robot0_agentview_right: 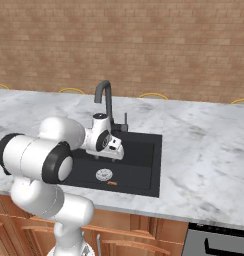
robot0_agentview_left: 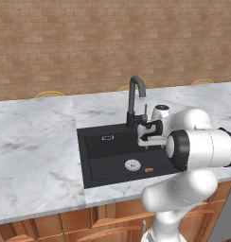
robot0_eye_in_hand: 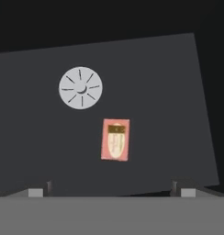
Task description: Pick up the bar soap and bar soap from the sink, and place them back in the cabinet, and close the cabinet door.
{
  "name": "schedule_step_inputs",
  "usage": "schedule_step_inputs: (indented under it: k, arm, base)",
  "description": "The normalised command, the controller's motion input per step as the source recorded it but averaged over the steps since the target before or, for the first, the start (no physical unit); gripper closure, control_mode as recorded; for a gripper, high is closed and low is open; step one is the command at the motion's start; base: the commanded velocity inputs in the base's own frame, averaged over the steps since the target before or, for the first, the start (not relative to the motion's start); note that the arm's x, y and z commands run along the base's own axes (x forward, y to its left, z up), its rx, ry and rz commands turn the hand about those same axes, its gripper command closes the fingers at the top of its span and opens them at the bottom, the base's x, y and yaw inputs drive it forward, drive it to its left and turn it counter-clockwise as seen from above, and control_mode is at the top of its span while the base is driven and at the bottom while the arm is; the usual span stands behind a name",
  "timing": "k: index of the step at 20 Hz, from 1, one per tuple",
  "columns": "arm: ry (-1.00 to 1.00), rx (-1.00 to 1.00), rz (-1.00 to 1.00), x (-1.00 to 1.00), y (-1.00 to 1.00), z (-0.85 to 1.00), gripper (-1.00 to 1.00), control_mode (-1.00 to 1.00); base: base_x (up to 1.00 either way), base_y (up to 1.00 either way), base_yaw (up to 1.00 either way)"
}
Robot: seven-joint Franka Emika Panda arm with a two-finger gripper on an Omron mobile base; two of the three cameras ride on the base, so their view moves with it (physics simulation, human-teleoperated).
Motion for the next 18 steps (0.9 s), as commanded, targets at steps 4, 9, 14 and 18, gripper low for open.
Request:
schedule_step_inputs:
  k: [4, 9, 14, 18]
  arm:
    - [0.0, 0.0, 0.0, 0.01, 0.0, -0.27, -1.0, -1.0]
    - [0.0, 0.0, 0.0, 0.03, 0.0, -0.25, -1.0, -1.0]
    - [0.0, 0.0, 0.0, 0.03, 0.0, -0.23, -1.0, -1.0]
    - [0.0, 0.0, 0.0, 0.04, 0.0, -0.22, -1.0, -1.0]
  base:
    - [0.0, 0.0, 0.0]
    - [0.0, 0.0, 0.0]
    - [0.0, 0.0, 0.0]
    - [0.0, 0.0, 0.0]
